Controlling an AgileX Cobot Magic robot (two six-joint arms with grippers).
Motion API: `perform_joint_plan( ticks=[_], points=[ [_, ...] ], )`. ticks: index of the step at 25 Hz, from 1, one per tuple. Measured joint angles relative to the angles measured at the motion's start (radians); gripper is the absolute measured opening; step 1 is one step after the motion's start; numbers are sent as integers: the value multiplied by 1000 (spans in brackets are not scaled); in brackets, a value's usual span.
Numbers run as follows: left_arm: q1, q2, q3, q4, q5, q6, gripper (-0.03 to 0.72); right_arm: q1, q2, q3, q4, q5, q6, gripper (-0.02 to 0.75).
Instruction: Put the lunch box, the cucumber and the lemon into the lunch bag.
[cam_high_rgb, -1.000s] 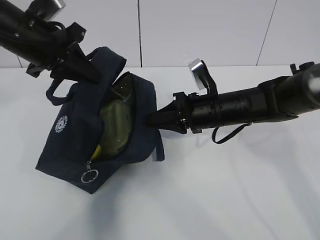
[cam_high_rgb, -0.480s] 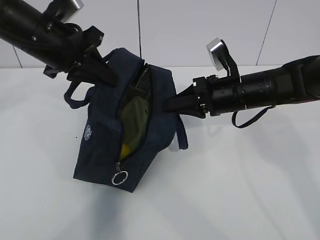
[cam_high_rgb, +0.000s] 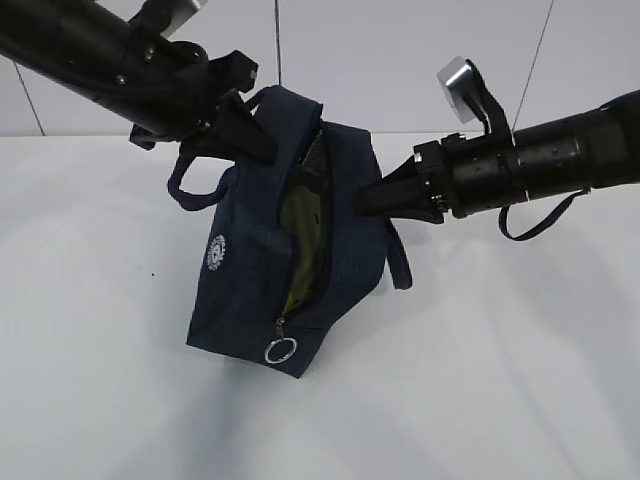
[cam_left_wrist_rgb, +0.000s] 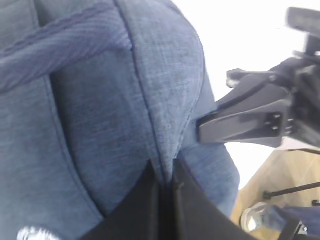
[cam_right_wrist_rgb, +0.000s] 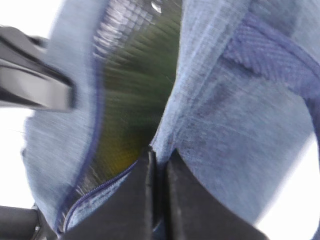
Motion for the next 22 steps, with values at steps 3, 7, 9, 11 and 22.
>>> perform_joint_plan(
  ticks=[3, 7, 9, 11, 22],
  points=[
    [-10, 19, 0, -20, -16, 0, -8, -18, -29, 2, -11, -21, 7, 18],
    [-23, 72, 0, -79, -29, 2, -8, -23, -46, 2, -40, -51, 41, 18],
    [-29, 90, 0, -119, -32, 12, -8, -25, -47, 2, -56, -58, 54, 18],
    [-32, 105, 0, -152, -34, 36, -8, -28, -48, 2, -66, -67, 69, 18],
    [-33, 119, 0, -351, -118, 165, -8, -31, -65, -166, -313, -99, 260, 18]
  ],
)
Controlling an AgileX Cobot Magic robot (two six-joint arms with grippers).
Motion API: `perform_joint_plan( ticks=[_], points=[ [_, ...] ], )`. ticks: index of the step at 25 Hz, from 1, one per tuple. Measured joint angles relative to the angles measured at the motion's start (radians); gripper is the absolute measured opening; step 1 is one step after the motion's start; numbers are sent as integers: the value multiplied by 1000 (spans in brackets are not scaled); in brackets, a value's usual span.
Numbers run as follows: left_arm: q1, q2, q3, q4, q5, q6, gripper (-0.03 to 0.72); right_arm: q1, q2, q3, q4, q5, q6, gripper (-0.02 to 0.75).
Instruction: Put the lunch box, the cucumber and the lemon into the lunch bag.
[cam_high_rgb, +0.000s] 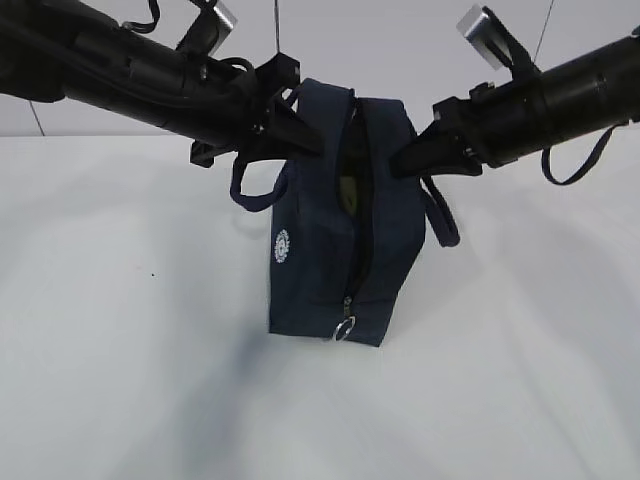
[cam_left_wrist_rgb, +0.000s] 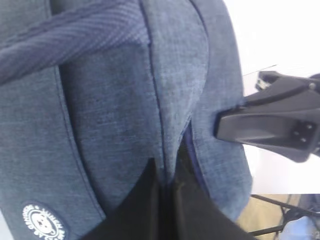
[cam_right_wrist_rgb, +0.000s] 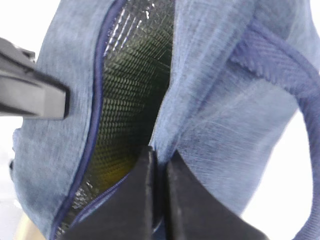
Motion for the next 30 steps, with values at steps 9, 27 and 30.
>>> perform_joint_plan(
  ticks=[9, 27, 30],
  points=[
    [-2, 32, 0, -64, -15, 34, -8, 0, 0, -107, -186, 16, 136, 18],
    [-68, 76, -3, -104, -57, 92, -8, 0, 0, -111, -258, 21, 164, 18],
    [-68, 78, -13, -104, -74, 94, -8, 0, 0, -113, -301, 21, 187, 18]
  ],
)
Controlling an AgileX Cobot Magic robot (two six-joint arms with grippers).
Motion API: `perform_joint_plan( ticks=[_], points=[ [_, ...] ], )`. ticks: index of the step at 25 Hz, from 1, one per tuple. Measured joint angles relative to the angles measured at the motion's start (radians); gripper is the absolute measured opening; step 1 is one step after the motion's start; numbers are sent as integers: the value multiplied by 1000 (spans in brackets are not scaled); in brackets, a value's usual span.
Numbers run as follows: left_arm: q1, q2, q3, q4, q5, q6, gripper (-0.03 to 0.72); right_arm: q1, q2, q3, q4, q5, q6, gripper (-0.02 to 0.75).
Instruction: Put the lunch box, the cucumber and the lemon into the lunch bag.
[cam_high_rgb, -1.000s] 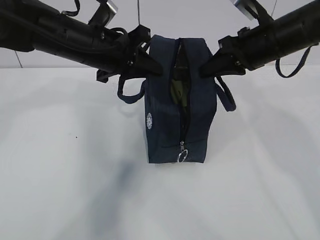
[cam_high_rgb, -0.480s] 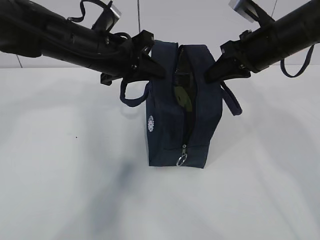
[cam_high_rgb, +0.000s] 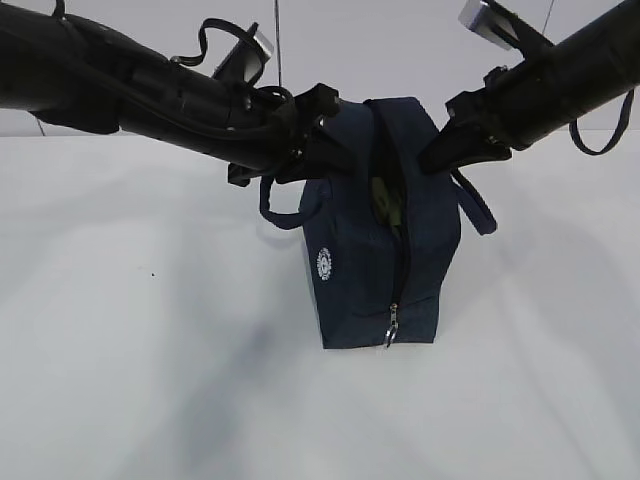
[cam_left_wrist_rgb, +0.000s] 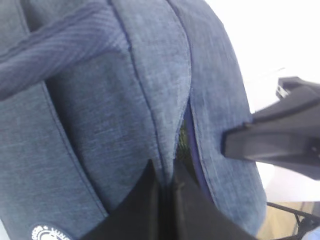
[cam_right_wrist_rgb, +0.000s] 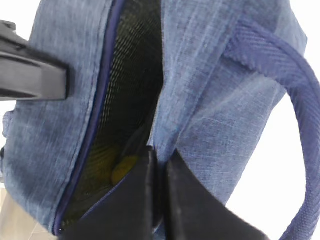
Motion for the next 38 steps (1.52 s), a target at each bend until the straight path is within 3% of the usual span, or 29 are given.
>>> perform_joint_plan(
  ticks=[26, 30, 33, 38],
  points=[
    [0, 20, -10, 4, -58, 7, -8, 0, 42, -2, 37, 2, 9, 19],
    [0, 20, -10, 8, -54, 7, -1, 0, 42, -2, 37, 2, 9, 47],
    [0, 20, -10, 8, -51, 8, 42, 0, 42, -2, 43, 0, 9, 100],
    [0, 20, -10, 8, -49, 9, 230, 0, 42, -13, 49, 5, 9, 212]
  ],
)
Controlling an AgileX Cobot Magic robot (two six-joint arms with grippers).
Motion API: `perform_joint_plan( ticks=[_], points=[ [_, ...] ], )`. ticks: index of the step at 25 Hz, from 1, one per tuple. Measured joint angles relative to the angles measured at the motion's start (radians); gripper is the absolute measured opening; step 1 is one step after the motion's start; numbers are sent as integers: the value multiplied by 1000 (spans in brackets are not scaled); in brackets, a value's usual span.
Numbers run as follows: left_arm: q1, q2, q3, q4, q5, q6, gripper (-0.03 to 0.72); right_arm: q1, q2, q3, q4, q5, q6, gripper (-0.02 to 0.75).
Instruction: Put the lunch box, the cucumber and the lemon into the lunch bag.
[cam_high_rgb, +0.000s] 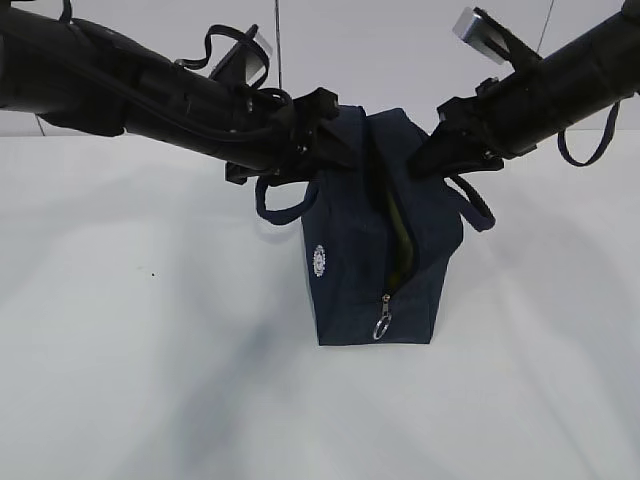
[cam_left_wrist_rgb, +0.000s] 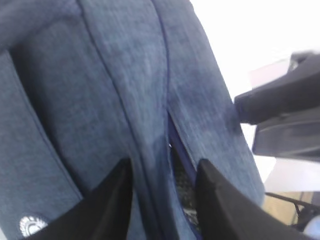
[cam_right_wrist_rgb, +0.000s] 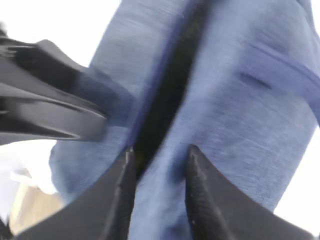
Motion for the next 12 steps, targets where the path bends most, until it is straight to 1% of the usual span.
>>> perform_joint_plan(
  ticks=[2, 4, 8, 12],
  points=[
    [0, 0, 0, 2, 5, 1, 277, 0, 0, -21, 0, 16, 0, 246],
    [0, 0, 0, 2, 8, 1, 296, 0, 0, -42, 0, 39, 0, 258],
    [0, 0, 0, 2, 32, 1, 304, 0, 0, -96, -19, 96, 0, 265],
    [31, 0, 0, 3, 85, 2, 304, 0, -4, -129, -62, 121, 14, 265]
  ],
)
